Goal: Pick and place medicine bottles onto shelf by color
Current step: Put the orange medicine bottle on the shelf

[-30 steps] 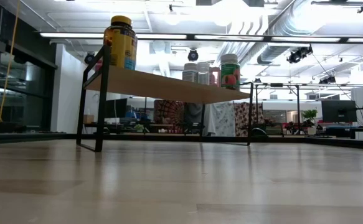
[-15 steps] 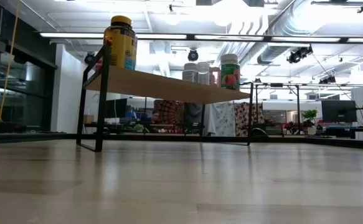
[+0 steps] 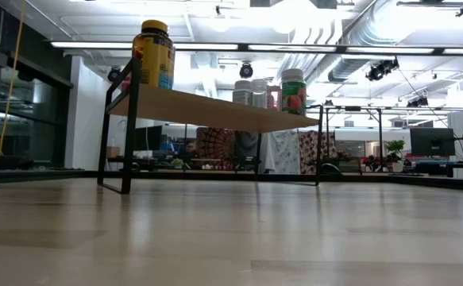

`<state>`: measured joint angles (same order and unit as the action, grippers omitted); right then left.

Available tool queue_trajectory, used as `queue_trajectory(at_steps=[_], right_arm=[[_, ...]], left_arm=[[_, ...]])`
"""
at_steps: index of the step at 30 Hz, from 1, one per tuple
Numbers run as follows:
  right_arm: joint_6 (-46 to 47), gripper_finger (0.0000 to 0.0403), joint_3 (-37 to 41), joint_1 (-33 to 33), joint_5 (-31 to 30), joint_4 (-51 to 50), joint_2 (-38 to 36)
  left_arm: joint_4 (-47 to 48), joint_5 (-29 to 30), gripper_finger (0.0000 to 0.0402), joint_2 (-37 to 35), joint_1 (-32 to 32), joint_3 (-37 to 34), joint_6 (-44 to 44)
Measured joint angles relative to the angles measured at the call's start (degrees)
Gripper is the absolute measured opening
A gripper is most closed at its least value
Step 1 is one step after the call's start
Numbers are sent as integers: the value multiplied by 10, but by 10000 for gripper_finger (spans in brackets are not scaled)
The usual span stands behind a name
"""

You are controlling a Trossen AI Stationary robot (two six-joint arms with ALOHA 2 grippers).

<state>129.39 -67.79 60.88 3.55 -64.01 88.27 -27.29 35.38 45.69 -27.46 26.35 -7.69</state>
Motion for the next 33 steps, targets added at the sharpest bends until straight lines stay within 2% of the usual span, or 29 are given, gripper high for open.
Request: queue_trajectory(at_steps=[3, 6, 21, 29, 33], right_arm=[[8, 319, 0, -4, 38, -17, 12], [-14, 319, 0, -5, 36, 1, 22], [-265, 319, 0, -1, 62, 12, 41], [-285, 319, 5, 2, 94, -8, 41], [-299, 319, 26, 3, 111, 25, 41]], left_arm=[[0, 0, 257, 0, 0, 0, 0], [0, 0, 257, 0, 0, 0, 0], [0, 0, 257, 0, 0, 0, 0], [0, 0, 257, 0, 0, 0, 0], [0, 0, 257, 0, 0, 0, 0]])
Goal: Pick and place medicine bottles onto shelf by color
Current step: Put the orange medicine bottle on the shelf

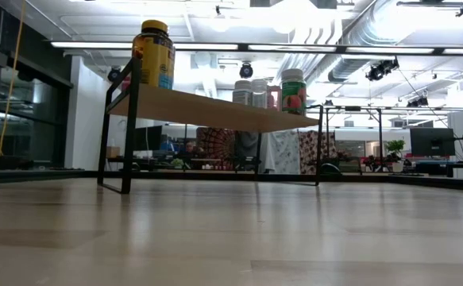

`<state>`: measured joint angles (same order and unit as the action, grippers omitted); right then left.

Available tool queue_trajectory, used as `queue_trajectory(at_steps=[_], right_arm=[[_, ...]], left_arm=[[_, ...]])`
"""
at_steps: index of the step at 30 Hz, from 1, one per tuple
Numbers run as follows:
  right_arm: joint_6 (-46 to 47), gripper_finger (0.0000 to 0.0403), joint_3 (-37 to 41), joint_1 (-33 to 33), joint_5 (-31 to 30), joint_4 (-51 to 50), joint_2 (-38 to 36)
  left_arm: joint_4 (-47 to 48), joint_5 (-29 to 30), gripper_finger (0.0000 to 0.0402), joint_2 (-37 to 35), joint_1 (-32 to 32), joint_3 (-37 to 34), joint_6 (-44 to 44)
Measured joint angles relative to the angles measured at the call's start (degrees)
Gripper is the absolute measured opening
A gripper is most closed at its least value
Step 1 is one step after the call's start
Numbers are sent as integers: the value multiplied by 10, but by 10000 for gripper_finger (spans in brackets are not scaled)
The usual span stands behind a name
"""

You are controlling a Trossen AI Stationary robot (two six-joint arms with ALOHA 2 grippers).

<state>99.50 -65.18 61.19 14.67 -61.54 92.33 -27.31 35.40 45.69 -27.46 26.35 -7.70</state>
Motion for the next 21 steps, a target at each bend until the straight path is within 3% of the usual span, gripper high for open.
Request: queue_trajectory(at_steps=[10, 21], right_arm=[[-83, 319, 43, 0, 18, 39, 0], [-195, 319, 43, 0, -26, 38, 0]], left_arm=[[0, 0, 257, 0, 0, 0, 0], [0, 0, 257, 0, 0, 0, 0]])
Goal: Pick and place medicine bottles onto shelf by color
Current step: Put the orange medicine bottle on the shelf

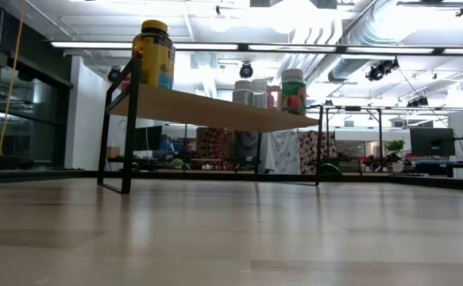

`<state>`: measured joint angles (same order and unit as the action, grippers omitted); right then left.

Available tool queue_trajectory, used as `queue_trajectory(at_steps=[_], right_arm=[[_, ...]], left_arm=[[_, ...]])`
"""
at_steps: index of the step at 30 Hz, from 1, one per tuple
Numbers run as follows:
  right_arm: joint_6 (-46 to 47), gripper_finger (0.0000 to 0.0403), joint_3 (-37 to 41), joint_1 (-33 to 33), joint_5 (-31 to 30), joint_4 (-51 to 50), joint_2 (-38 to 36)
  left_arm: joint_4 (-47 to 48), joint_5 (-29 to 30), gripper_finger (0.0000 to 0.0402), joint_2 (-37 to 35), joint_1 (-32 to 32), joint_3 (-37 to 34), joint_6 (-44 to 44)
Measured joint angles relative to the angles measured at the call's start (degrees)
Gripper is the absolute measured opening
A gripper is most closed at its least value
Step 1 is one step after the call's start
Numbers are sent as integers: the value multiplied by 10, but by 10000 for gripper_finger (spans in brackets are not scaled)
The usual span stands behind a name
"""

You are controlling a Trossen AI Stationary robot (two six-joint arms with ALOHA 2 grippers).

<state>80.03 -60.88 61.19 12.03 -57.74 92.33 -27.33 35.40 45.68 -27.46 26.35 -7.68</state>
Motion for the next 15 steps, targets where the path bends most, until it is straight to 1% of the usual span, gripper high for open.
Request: queue_trajectory(at_steps=[4, 7, 10, 15], right_arm=[[-40, 319, 0, 0, -1, 0, 0], [-67, 319, 0, 0, -14, -2, 0], [-72, 319, 0, 0, -33, -3, 0], [-70, 319, 0, 0, -29, -4, 0]], left_arm=[[0, 0, 257, 0, 0, 0, 0], [0, 0, 257, 0, 0, 0, 0], [0, 0, 257, 0, 0, 0, 0], [0, 0, 257, 0, 0, 0, 0]])
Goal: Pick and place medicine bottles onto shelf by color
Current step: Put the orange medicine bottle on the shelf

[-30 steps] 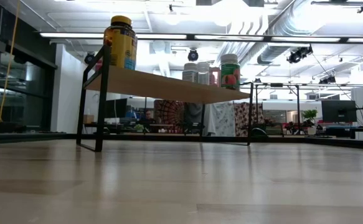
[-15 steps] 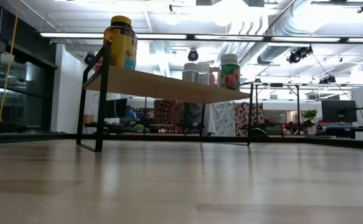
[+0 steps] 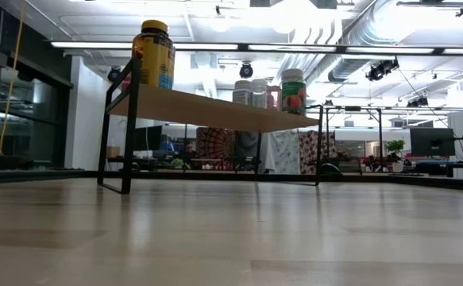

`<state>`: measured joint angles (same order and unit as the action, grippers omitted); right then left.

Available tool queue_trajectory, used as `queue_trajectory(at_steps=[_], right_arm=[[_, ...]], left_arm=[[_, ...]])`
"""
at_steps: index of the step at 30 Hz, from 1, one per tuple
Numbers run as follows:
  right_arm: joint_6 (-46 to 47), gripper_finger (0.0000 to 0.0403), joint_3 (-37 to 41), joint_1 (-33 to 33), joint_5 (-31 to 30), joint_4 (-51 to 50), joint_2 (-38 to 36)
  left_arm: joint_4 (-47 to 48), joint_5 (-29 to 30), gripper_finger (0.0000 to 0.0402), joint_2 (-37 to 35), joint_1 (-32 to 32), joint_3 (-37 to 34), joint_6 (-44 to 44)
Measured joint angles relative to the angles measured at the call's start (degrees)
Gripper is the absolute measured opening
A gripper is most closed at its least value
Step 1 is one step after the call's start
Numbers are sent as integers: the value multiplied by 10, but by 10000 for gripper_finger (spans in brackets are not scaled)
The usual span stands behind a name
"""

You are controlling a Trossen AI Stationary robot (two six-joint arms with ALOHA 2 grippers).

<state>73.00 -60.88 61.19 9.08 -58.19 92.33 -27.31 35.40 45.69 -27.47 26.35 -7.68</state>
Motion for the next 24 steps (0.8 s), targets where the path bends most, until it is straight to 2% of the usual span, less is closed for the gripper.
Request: queue_trajectory(at_steps=[19, 24], right_arm=[[-25, 318, 0, 2, 8, 1, 30], [-25, 303, -1, 2, 5, 0, 30]], left_arm=[[0, 0, 257, 0, 0, 0, 0], [0, 0, 257, 0, 0, 0, 1]])
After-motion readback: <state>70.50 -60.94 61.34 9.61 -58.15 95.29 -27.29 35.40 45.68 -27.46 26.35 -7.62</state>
